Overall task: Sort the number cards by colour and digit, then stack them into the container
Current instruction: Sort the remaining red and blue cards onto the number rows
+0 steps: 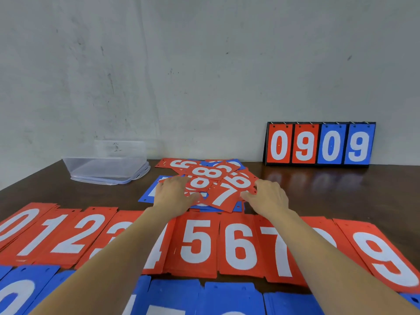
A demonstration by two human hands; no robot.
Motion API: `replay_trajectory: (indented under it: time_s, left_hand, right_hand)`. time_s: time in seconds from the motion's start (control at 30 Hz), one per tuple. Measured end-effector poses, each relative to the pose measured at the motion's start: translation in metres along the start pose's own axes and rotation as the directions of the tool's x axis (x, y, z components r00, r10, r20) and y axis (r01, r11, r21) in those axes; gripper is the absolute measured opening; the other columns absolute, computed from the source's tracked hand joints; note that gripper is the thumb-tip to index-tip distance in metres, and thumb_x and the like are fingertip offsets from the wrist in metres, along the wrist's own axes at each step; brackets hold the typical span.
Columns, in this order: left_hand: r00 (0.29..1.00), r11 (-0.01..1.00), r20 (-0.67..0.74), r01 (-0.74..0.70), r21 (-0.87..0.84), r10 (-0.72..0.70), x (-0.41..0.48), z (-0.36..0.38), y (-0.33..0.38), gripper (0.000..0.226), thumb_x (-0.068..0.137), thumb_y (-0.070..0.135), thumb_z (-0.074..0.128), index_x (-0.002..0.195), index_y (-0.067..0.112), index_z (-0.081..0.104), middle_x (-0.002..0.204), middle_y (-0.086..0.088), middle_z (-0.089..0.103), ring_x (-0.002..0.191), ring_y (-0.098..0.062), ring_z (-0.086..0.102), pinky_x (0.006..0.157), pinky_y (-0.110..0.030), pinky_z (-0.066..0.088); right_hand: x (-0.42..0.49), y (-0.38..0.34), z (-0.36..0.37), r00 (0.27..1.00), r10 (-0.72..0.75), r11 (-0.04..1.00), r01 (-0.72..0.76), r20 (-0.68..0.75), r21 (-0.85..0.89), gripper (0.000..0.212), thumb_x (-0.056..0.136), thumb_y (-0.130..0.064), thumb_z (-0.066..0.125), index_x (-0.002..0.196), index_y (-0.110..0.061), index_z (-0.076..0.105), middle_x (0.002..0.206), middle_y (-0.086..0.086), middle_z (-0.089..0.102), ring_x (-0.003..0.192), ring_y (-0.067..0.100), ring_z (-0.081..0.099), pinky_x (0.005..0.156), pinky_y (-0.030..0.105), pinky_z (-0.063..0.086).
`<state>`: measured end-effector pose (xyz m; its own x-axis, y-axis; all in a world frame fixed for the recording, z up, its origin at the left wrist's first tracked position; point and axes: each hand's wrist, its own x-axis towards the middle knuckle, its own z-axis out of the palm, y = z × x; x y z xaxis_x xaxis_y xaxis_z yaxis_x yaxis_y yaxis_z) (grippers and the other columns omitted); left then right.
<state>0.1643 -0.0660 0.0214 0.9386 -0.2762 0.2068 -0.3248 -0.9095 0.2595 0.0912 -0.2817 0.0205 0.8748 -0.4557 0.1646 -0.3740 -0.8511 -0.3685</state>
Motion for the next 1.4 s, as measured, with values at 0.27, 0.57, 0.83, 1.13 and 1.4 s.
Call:
replay_trajectory:
  time_s: [0.27,0.57,0.83,1.13,1.4]
  left_hand:
    - [0.992,0.998,0.107,0.062,0.011,-0.063,0.066,0.015,0.0,0.078,0.088,0.064,0.05,0.148,0.016,0.032,0.152,-0.006,0.038,0.138,-0.027,0.036,0.112,-0.046,0.028]
    - [0.944,0.948,0.098,0.317,-0.019,-0.314,0.114,0.042,0.006,0.092,0.08,0.077,0.048,0.145,0.014,0.031,0.142,-0.01,0.048,0.134,-0.03,0.04,0.112,-0.047,0.027]
    - [0.936,0.939,0.068,0.343,0.033,-0.345,0.13,0.051,0.009,0.085,0.08,0.071,0.057,0.142,0.016,0.037,0.144,-0.009,0.045,0.136,-0.029,0.037,0.113,-0.049,0.025]
    - [0.961,0.972,-0.155,0.234,0.01,-0.23,0.128,0.052,0.013,0.085,0.084,0.05,0.069,0.148,0.016,0.025,0.145,-0.008,0.042,0.135,-0.027,0.039,0.109,-0.042,0.032]
    - [0.921,0.675,-0.041,0.253,-0.693,-0.388,0.122,0.03,0.011,0.085,0.083,0.002,0.072,0.151,0.016,0.022,0.128,-0.013,0.058,0.1,-0.022,0.06,0.077,-0.029,0.049]
  right_hand:
    - [0.048,-0.013,0.024,0.999,0.027,0.999,-0.027,0.027,0.023,0.071,0.086,-0.066,0.052,0.135,-0.016,0.045,0.132,0.004,0.053,0.121,0.023,0.047,0.096,0.036,0.043]
    - [0.068,-0.013,0.047,0.998,0.057,0.998,-0.057,0.019,-0.012,0.073,0.086,-0.062,0.057,0.139,-0.016,0.036,0.136,0.005,0.05,0.123,0.024,0.045,0.1,0.036,0.039]
    - [0.076,-0.012,0.042,0.997,0.055,0.998,-0.056,0.045,0.014,0.069,0.086,-0.056,0.061,0.141,-0.021,0.037,0.138,0.001,0.049,0.127,0.022,0.044,0.103,0.037,0.038]
    - [0.065,-0.018,0.042,0.999,-0.032,0.999,0.033,-0.037,0.002,0.057,0.092,-0.043,0.06,0.139,-0.02,0.039,0.133,0.004,0.05,0.121,0.02,0.048,0.096,0.033,0.043]
    - [0.075,-0.015,0.032,0.981,0.155,0.943,-0.183,0.117,0.278,0.069,0.085,-0.022,0.073,0.142,-0.017,0.034,0.137,0.011,0.032,0.118,0.027,0.05,0.092,0.037,0.049]
